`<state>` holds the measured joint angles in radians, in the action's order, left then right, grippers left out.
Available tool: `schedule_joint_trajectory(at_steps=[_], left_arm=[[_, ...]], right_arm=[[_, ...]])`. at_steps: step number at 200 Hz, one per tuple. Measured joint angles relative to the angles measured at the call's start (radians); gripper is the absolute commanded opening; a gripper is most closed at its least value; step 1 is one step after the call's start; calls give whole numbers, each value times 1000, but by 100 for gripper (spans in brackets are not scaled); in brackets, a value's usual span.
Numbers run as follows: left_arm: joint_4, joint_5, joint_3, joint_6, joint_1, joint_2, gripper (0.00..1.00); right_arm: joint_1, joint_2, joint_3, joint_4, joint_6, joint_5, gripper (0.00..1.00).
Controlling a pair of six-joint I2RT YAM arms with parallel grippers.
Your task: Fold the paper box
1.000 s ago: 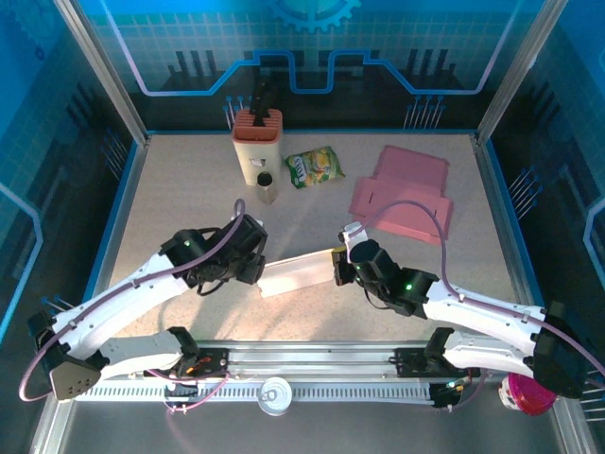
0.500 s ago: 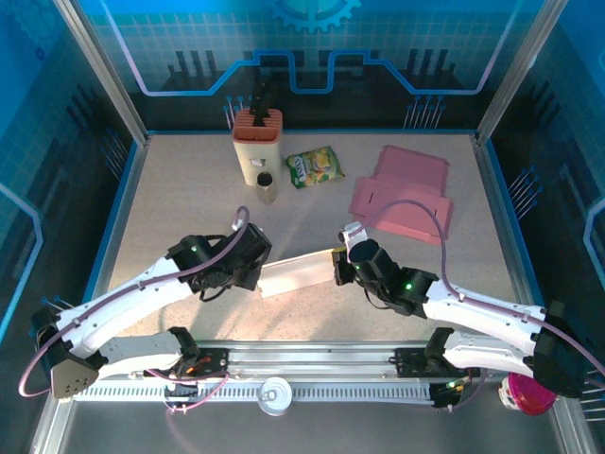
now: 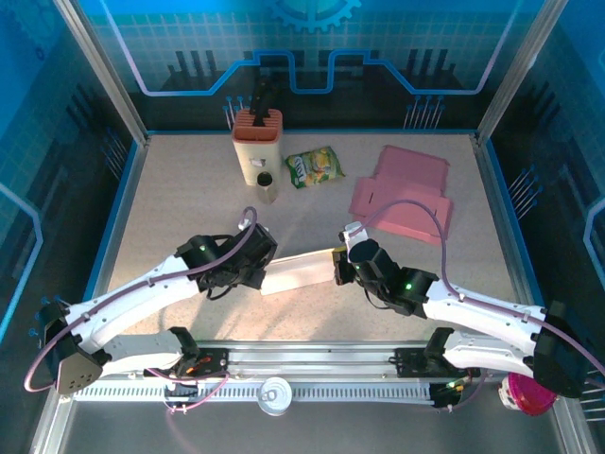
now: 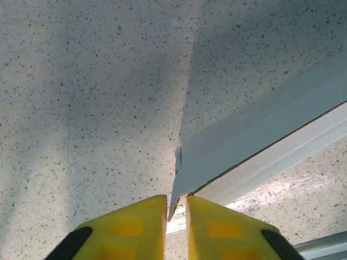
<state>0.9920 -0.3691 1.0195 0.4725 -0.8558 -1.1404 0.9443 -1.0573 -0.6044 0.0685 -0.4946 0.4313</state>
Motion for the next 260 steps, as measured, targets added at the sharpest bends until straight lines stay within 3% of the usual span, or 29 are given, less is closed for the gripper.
schedule_joint_trajectory(at_steps=[50,85,188,260], left_arm=[[-4,-1,-3,0,0,-11,11],[-11,-2,-6,3,0,-11,0],[-55,-1,-28,141,0,-2,0],[-64,16,-29,239,1,4,0]], right_arm=[[0,0,0,0,0,4,0],[4,0,0,2,-3,8,0],[72,-25,-7,8,-42,137,0],[78,-27,-9,11,-49,156,0]])
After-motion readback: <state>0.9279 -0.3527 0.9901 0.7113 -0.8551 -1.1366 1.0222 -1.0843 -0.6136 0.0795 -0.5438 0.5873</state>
